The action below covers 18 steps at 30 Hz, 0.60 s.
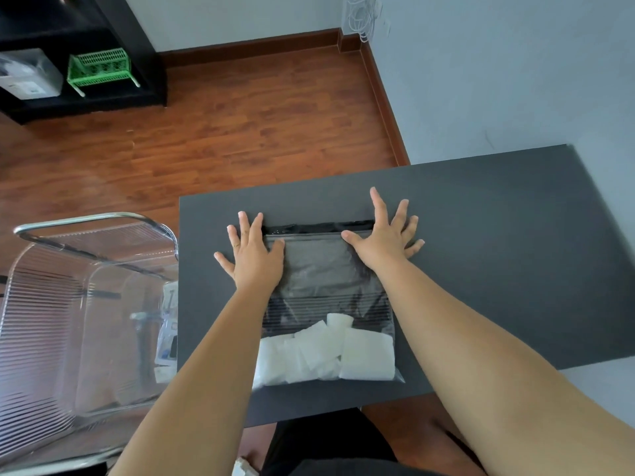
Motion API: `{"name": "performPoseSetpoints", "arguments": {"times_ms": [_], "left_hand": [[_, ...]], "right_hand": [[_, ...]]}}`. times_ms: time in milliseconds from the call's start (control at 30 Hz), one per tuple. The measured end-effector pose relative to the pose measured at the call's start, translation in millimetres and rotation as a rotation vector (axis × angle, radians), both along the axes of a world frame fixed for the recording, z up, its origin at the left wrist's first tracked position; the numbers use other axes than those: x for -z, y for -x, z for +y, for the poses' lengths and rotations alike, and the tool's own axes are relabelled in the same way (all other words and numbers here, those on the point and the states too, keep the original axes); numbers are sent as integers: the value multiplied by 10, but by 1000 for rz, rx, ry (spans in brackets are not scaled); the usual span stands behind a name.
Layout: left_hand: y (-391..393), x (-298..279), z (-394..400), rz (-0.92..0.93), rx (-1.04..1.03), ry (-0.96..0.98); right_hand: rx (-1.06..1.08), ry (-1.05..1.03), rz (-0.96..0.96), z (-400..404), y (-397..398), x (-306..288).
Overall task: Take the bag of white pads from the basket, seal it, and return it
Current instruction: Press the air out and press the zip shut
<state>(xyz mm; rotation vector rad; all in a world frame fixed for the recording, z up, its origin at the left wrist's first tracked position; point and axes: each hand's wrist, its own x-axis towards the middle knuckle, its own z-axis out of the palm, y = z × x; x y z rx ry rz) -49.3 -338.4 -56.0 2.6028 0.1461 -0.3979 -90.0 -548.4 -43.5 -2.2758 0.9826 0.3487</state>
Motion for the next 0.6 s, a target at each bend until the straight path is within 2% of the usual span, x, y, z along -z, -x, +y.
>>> {"name": "performPoseSetpoints", "arguments": {"times_ms": [67, 167, 233, 300, 367, 600], "left_hand": [[115, -20, 92, -90, 23, -79], [350, -32, 163, -195, 300, -248], [484, -32, 131, -208, 492, -302], [548, -20, 73, -196, 587, -316], [552, -39, 8, -179, 621, -286], [557, -74, -130, -125, 624, -203]], "right_hand": [[-70, 31, -10, -12, 47, 15], [-203, 202, -168, 41, 269, 73], [-282, 301, -265, 133, 441, 107], [-425, 355, -297, 270, 568, 131], [-513, 346, -294, 405, 617, 136], [-565, 236, -319, 493, 564, 102]]}}
